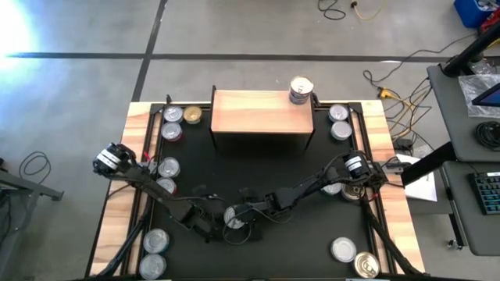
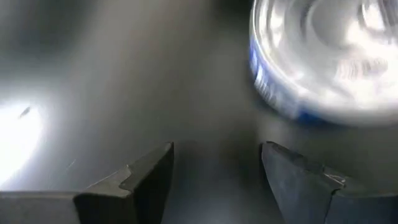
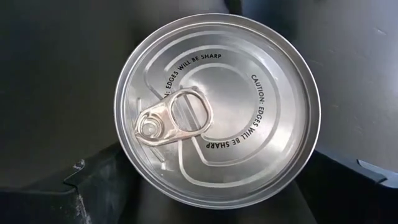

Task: Stack canned seafood by type on shelf
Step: Put the top blue tuna can on the shelf

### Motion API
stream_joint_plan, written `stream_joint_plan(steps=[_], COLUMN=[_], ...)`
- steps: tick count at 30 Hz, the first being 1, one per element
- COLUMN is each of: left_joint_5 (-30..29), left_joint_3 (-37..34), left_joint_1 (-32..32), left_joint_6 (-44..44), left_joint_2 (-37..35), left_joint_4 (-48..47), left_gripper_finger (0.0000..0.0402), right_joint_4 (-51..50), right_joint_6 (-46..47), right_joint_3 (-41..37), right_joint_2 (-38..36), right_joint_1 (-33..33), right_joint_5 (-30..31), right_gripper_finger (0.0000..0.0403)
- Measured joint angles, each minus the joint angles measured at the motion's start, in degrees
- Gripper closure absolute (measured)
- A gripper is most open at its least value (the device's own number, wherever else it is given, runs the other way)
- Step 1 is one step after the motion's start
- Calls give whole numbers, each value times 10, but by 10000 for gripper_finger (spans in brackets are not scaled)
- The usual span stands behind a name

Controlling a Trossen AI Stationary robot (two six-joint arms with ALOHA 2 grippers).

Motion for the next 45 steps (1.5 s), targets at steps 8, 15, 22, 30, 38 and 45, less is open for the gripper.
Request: stream_joint_plan(steps=[8, 15, 22, 30, 38, 45], left_joint_5=[-28, -20, -11, -3, 1, 2], left_joint_3=[-2, -3, -5, -12, -1, 7], left_joint_1=[-75, -41, 4, 34, 45, 55], left_joint_6=[-4, -7, 54, 103, 123, 132], left_joint_2=[-22, 13, 32, 32, 35, 36], left_joint_4=[-6, 51, 107, 151, 157, 151], left_gripper_finger=[170, 170, 170, 170, 170, 170], right_joint_4=[-11, -12, -13, 6, 42, 40], right_joint_6=[8, 0, 13, 5, 7, 51], right_joint_3=[0, 0, 0, -2, -5, -5], right_joint_2=[0, 0, 0, 1, 3, 3], right_joint_1=[-4, -8, -15, -14, -10, -3], right_joint_5=[-17, -24, -26, -22, -15, 1], right_gripper_finger=[19, 14, 4, 3, 2, 6])
